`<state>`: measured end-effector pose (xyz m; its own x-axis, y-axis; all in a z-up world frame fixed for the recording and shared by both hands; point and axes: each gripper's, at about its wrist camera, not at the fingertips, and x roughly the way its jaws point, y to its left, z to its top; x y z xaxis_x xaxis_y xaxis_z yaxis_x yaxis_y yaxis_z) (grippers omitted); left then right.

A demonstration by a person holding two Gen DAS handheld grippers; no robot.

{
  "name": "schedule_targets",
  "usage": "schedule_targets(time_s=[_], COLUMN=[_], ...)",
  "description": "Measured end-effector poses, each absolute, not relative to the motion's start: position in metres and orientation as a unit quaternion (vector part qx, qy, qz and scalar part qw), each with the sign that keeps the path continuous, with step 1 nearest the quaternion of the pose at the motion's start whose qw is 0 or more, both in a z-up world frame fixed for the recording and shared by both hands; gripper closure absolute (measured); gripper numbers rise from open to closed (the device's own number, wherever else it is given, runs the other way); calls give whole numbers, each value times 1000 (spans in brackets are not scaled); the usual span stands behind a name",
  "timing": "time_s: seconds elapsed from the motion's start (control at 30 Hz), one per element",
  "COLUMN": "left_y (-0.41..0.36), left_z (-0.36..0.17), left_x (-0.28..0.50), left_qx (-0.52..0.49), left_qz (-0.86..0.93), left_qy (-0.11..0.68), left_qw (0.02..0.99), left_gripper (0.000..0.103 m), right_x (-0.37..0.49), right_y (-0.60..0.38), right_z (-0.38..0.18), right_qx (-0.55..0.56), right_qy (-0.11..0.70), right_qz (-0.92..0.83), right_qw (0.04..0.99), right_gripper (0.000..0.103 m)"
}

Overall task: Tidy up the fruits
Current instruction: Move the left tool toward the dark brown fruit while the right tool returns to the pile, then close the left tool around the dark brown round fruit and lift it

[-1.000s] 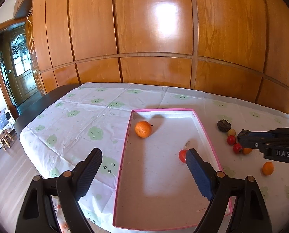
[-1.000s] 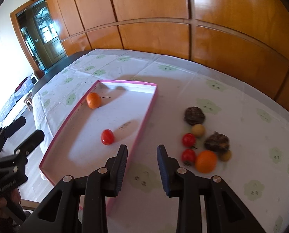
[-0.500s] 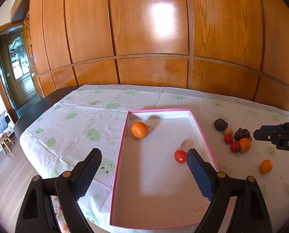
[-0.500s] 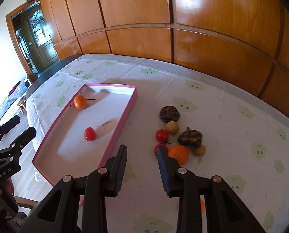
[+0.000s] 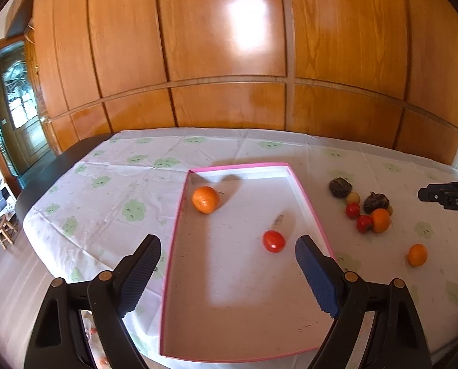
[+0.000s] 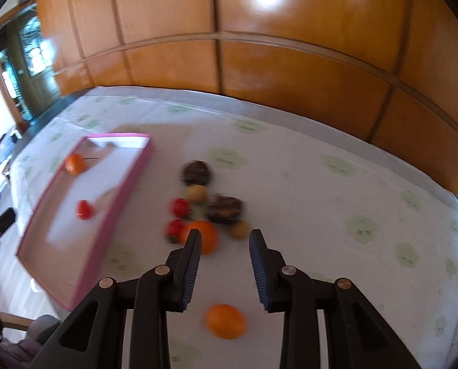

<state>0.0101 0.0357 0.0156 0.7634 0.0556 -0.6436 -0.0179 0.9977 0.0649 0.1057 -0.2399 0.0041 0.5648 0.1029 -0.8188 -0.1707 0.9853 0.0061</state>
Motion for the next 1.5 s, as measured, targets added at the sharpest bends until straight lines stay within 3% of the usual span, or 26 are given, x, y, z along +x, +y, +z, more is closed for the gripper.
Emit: schedule_targets(time_s=[0.23,0.4,0.57,0.77,1.23,1.3,1.43,1.5], left_y=[18,-2,-29,-63,-83,-88,-93,-99], left_z=[9,5,3,-6,-14,-18,-29,-36], left_x=[26,46,61,83,168,182,210,223], left_qx=[15,15,24,12,-30,-36,-81,-91], left_qz=[-34,-71,-124,-168,-156,-150,-138,-132], left_qy=[377,406,429,465,505,513,529,537], left_qw=[925,911,894,869,848,844,833,828], left_gripper=[14,28,50,56,58,55,33,32], right_x=[116,120,120,118,119,119,120,120], right_y=[-304,-311,-301,-295,-299,-298,-295,-295], right_z=[-23,-18,-16,-11,-7,-6,-5,-4], right_qx=[42,71,64,61,85,84,83,85], right_qy=[495,489,486,480,479,478,477,477], right_qz=[-3,4,23,33,42,45,52,55], right_qw=[868,869,871,874,873,873,873,873], right_gripper=[71,71,71,71,71,71,71,71])
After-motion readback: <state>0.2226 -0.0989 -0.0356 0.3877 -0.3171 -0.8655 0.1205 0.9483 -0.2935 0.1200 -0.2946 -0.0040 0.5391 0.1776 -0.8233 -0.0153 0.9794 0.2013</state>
